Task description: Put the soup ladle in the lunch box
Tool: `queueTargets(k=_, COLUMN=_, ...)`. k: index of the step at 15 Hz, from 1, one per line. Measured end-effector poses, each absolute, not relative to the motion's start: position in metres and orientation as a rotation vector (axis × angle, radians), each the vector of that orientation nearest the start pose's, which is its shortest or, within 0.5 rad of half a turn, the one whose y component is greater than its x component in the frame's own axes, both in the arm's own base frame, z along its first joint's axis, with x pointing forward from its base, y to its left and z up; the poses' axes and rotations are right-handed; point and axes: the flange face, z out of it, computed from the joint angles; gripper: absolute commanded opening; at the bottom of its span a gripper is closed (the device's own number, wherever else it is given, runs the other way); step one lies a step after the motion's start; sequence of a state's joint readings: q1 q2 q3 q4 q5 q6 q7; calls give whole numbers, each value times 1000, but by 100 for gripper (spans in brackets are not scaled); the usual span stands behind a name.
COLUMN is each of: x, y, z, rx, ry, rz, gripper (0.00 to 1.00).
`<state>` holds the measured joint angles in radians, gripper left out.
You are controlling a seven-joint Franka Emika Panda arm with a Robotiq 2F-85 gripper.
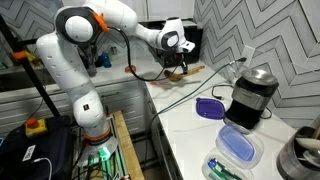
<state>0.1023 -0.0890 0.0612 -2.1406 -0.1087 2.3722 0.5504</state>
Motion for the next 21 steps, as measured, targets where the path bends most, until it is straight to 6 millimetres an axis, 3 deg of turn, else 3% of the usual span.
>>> queueTargets(k=2, x=545, y=75, z=479, rx=-3063, ry=489, rz=-533, gripper=6)
queueTargets(k=7, x=543, y=-1, z=478, rx=-3194, ry=531, rz=-575, gripper=6)
queueTargets(k=10, x=536, y=-44, z=474, rx=-3314, ry=352, rz=-545, gripper=6)
queueTargets(k=13, x=529, y=-72, z=466, rx=-3377, ry=92, rz=-468, gripper=6)
queueTargets(k=17, x=526, y=-90, z=463, rx=-3389, ry=-292, rz=-484, gripper=6)
queueTargets(k=21, x=528, y=-77, z=472, rx=-3350, ry=-665, rz=-574, gripper=6)
